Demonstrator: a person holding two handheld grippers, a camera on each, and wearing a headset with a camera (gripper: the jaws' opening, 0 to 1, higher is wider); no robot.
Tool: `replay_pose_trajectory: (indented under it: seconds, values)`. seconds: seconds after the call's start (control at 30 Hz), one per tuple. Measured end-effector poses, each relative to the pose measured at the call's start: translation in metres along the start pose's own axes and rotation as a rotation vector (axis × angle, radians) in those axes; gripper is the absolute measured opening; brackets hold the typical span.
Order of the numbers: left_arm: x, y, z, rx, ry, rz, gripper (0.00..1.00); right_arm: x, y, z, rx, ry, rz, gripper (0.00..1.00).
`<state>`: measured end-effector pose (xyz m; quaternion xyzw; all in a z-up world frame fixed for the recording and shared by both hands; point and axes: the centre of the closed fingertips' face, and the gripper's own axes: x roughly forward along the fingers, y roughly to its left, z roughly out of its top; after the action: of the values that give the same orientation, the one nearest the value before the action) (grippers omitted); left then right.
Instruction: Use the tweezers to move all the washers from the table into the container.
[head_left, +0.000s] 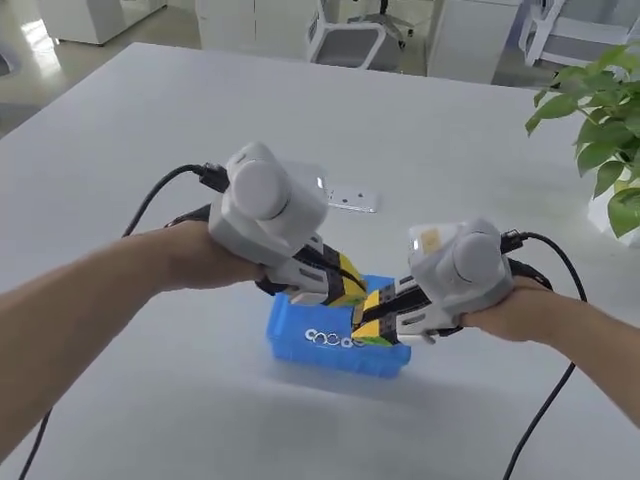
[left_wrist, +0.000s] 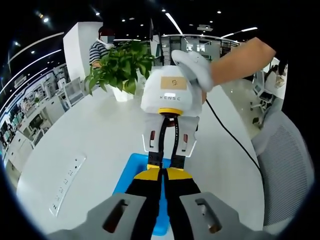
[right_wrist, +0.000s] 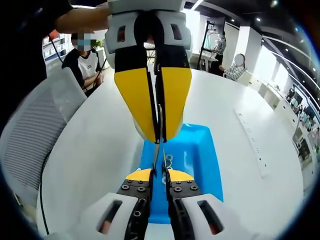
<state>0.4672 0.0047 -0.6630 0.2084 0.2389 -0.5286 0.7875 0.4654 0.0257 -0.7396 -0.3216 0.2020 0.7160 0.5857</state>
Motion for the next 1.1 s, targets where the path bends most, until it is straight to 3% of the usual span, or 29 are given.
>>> replay_pose_trajectory:
  seconds: [0.63, 1.1]
  values:
    - [-0.023, -0.036, 0.027, 0.074, -0.042, -0.084, 0.05, -0.02, 0.029, 0.024, 0.019, -0.072, -0.039, 0.14]
    - [-0.031, -0.06, 0.022, 0.093, -0.027, -0.146, 0.05, -0.019, 0.057, 0.035, 0.028, -0.113, -0.041, 0.11]
